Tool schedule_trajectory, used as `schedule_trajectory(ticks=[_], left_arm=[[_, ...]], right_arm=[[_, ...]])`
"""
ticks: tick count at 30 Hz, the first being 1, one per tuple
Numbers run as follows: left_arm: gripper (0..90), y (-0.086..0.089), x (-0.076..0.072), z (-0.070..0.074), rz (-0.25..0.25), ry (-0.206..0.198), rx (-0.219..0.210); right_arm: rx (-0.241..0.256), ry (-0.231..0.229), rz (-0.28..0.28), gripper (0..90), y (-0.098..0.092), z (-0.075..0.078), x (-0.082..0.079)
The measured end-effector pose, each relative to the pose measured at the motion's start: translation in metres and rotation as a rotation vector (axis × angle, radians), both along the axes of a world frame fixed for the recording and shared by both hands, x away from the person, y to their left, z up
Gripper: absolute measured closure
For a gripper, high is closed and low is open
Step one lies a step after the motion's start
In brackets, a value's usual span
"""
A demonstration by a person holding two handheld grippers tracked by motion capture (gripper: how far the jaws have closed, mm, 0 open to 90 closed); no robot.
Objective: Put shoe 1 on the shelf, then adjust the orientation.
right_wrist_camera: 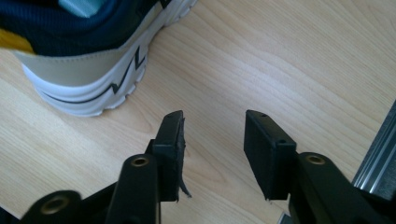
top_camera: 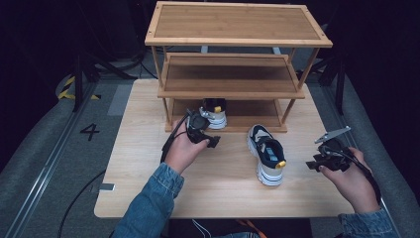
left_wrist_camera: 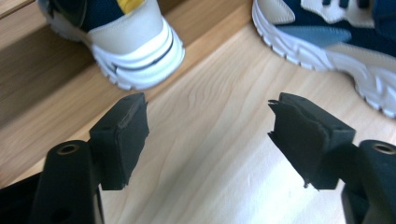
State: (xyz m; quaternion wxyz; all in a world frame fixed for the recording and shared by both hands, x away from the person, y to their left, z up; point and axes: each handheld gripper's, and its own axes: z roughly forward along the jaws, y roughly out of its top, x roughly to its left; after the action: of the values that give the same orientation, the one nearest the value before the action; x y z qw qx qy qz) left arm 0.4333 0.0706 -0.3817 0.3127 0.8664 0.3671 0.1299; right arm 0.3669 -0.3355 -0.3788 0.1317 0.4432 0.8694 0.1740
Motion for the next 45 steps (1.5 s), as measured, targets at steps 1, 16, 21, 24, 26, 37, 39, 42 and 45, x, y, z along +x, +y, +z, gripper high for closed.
schedule_trajectory(ticks=[1,16,21,24,26,37,39,42,45], left_arm=[[25.3,0.003,-0.003,0.002,0.004,-0.001,0.003],[20.7,0.055,-0.029,0.0,0.066,0.075,0.137],[19.8,0.068,-0.031,-0.007,0.086,0.123,0.183],[19.9,0.072,-0.029,-0.01,0.091,0.149,0.209],[20.7,0.073,-0.029,-0.009,0.096,0.145,0.204],[21.1,0.072,-0.027,-0.015,0.084,0.18,0.211],[21.1,0.072,-0.026,-0.016,0.081,0.176,0.214],[21.2,0.072,-0.026,-0.017,0.079,0.181,0.214],[21.2,0.071,-0.025,-0.017,0.075,0.184,0.218]], right_arm=[[0.005,0.005,0.003,60.2,0.001,0.0,0.001],[0.058,-0.015,0.068,59.8,0.017,0.006,0.008],[0.068,-0.019,0.082,58.0,0.023,0.01,0.009],[0.066,-0.011,0.089,57.6,0.026,0.009,0.01],[0.056,0.003,0.091,59.0,0.026,0.006,0.011],[0.001,0.077,0.11,62.4,0.035,-0.013,0.013],[-0.003,0.08,0.119,61.8,0.039,-0.015,0.014],[-0.014,0.083,0.126,60.7,0.045,-0.021,0.015],[-0.02,0.09,0.133,60.2,0.049,-0.024,0.016]])
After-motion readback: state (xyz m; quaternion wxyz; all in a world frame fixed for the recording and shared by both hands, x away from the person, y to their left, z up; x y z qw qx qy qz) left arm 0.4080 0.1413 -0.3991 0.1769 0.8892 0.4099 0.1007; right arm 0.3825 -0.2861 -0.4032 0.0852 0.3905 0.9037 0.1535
